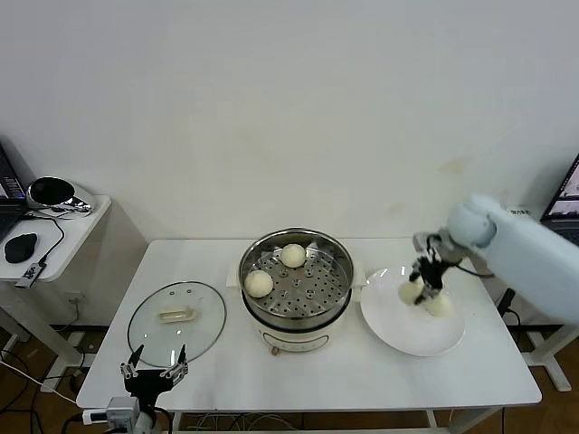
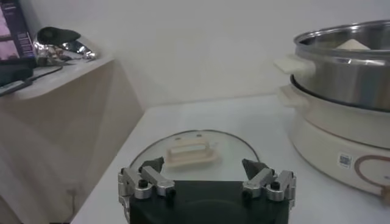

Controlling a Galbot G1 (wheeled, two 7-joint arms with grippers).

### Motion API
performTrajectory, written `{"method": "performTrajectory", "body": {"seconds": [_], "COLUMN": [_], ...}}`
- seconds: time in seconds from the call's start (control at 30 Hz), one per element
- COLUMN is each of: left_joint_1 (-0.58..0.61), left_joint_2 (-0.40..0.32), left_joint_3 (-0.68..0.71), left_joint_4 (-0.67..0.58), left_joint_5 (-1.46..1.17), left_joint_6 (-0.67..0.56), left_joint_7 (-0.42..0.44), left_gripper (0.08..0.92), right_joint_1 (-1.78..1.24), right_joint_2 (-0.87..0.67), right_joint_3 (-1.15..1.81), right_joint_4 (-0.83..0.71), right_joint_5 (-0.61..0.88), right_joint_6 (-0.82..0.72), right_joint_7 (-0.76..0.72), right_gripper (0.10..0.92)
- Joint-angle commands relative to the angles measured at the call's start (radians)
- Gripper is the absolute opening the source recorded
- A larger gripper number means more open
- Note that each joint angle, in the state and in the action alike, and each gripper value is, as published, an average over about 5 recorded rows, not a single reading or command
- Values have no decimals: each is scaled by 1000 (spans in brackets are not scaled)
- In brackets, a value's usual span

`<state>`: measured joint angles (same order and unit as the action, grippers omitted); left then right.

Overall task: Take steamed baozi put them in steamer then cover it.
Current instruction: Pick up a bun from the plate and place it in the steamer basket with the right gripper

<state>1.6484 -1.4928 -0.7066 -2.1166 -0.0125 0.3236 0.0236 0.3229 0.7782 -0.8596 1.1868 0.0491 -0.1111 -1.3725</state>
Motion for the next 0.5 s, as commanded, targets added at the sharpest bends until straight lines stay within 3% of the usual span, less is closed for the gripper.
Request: {"method": "performTrajectory", "body": {"seconds": [0.03, 0.3, 0.5], "left_joint_1": [4, 14, 30], "left_joint_2": [0, -10, -15], "left_joint_3": [-24, -29, -35], "left_joint_4": [-35, -58, -95], "left_joint_5": [-20, -22, -29], "left_joint_6": [1, 0, -1], "left_joint_7": [-4, -9, -11], "left_gripper": [823, 823, 823], "right_joint_1": [362, 376, 349], "right_joint_2": [200, 341, 409], "right_joint_3": [-156, -178, -220], "right_joint_4": [-154, -27, 108], "right_joint_5": [173, 36, -92], "right_joint_6": [428, 629, 682], "right_joint_7": [-94, -66, -35], "right_gripper": [534, 542, 543]}}
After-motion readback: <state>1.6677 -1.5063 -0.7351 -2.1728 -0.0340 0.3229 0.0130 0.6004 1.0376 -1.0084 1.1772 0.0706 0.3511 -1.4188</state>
